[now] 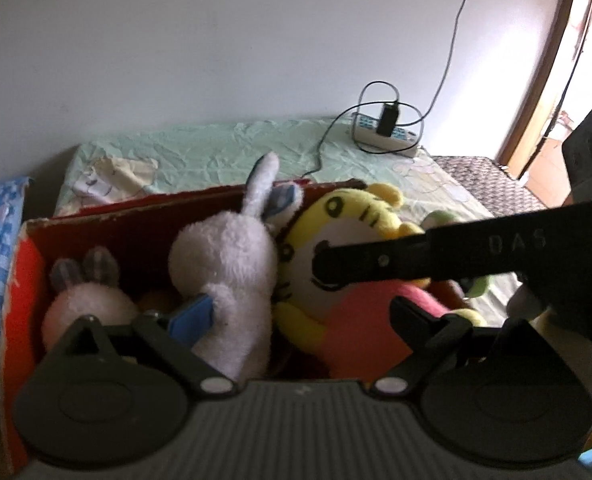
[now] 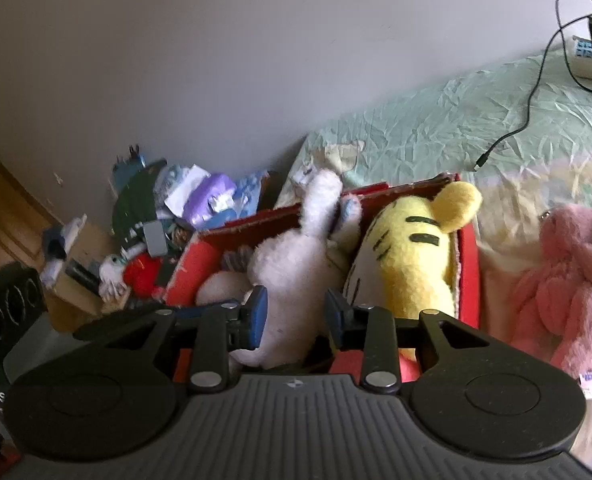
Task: Organize objects
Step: 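Open the right tool to release the pink bunny in the box, then move the open right tool back to the green plush on the bed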
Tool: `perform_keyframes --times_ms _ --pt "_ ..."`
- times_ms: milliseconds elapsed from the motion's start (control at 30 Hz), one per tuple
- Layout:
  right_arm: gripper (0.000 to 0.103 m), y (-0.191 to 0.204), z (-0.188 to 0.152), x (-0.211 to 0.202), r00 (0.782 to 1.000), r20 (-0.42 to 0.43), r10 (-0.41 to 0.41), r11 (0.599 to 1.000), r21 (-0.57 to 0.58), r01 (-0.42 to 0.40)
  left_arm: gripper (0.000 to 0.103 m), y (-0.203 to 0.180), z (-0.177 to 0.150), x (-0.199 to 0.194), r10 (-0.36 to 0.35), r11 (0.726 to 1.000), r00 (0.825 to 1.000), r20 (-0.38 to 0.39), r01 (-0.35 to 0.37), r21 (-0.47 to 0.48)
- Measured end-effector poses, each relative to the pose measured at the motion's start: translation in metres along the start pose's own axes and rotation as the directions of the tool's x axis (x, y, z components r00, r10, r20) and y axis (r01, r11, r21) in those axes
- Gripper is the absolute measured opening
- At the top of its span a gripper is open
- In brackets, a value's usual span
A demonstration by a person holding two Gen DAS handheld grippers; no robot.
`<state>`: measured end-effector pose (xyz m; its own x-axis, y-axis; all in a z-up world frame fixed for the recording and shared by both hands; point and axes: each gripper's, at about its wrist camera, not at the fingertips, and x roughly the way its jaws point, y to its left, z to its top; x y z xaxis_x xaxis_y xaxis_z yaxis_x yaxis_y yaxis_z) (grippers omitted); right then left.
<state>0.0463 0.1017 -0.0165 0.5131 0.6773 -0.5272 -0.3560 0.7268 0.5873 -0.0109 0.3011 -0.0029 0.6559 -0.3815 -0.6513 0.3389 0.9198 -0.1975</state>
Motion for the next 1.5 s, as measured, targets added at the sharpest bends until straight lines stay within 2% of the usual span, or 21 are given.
perform_keyframes --times_ms 267,500,633,900,1500 --pt "0.036 -0.008 -0.009 -0.024 0.999 0.050 0.009 0.999 0.050 -0.012 0.095 -0.022 0.002 -0.009 -0.010 1.000 1.000 -0.008 0.010 0.008" --pt "0.037 -0.016 -0.019 -0.040 0.998 0.069 -0.009 0.998 0.067 0.004 0.095 -0.040 0.002 -0.004 0.102 0.994 0.993 -0.063 -0.103 -0.020" --pt "0.044 -0.019 -0.025 -0.043 0.998 0.057 -0.020 0.997 0.070 0.016 0.095 -0.048 0.002 -0.004 0.172 0.985 0.982 -0.073 -0.174 -0.021" --pt "0.044 -0.029 -0.031 -0.052 0.999 0.044 -0.015 0.997 0.073 0.012 0.095 -0.061 -0.002 0.000 0.259 0.965 0.962 -0.089 -0.262 -0.029" --pt "0.040 -0.033 -0.041 -0.062 0.997 0.069 0.037 0.996 0.078 -0.042 0.095 -0.079 -0.005 0.006 0.348 0.937 0.932 -0.098 -0.350 -0.010"
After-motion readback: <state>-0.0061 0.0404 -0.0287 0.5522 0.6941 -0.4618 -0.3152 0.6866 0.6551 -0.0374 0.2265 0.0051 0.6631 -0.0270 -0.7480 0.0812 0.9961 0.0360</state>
